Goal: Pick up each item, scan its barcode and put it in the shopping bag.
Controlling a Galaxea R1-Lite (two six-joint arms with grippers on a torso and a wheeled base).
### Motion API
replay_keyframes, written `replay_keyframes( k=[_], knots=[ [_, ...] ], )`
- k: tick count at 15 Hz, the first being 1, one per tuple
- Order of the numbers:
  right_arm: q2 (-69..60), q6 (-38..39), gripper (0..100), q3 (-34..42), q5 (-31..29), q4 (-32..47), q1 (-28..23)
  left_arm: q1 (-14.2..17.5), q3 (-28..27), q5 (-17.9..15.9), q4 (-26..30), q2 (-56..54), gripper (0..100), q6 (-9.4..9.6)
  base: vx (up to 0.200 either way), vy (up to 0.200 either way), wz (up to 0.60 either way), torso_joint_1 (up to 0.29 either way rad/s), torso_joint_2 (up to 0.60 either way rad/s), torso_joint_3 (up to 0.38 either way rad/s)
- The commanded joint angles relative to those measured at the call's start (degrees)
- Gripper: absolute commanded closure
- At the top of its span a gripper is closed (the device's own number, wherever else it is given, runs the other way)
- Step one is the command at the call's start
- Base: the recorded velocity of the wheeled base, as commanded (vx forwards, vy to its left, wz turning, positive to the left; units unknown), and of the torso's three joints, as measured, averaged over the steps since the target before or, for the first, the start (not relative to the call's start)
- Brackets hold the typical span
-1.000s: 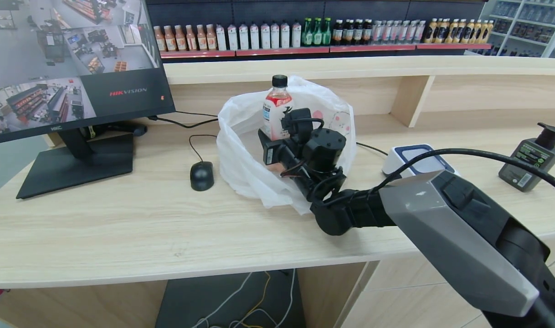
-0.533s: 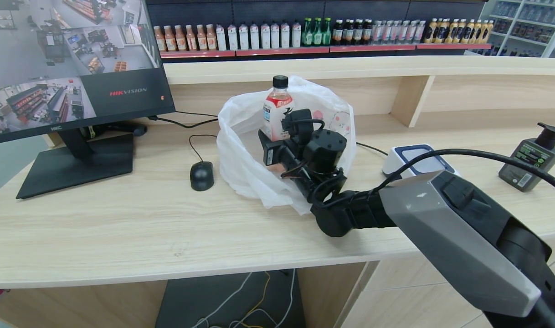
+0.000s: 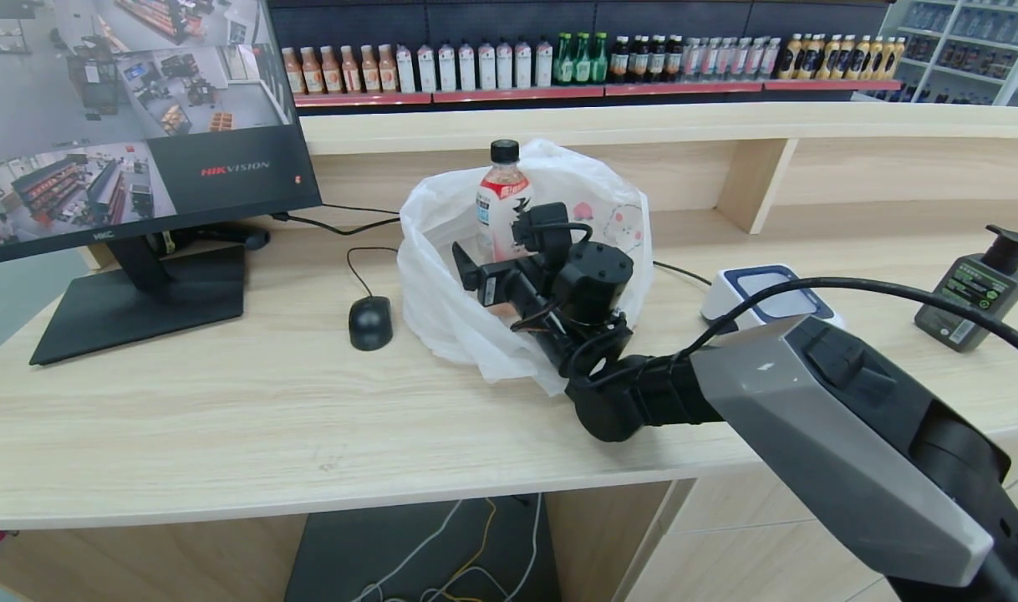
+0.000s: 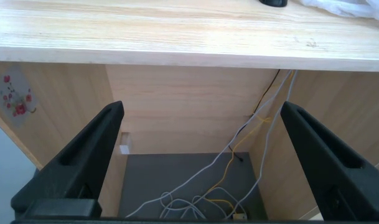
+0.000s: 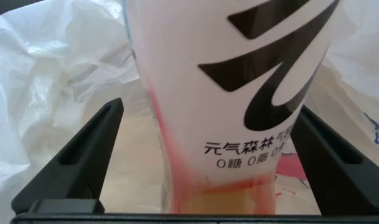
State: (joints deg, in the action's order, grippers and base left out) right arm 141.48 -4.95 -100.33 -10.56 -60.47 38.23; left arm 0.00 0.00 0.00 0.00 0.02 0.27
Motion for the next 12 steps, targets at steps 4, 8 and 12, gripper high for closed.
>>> replay_keyframes(
  k=[4, 8, 12],
  knots=[
    [-3.2, -1.6, 0, 1.5, 0.1, -0.4, 0.1, 0.0, 0.0, 0.0, 0.0, 0.0, 0, 0.00, 0.000, 0.000, 0.00, 0.000, 0.00, 0.000],
    [-11.8, -1.8, 0, 13.3, 0.1, -0.4, 1.3, 0.0, 0.0, 0.0, 0.0, 0.0, 0, 0.00, 0.000, 0.000, 0.00, 0.000, 0.00, 0.000],
    [-22.7, -1.7, 0, 28.0, 0.1, -3.4, 3.8, 0.0, 0.0, 0.0, 0.0, 0.0, 0, 0.00, 0.000, 0.000, 0.00, 0.000, 0.00, 0.000]
  ],
)
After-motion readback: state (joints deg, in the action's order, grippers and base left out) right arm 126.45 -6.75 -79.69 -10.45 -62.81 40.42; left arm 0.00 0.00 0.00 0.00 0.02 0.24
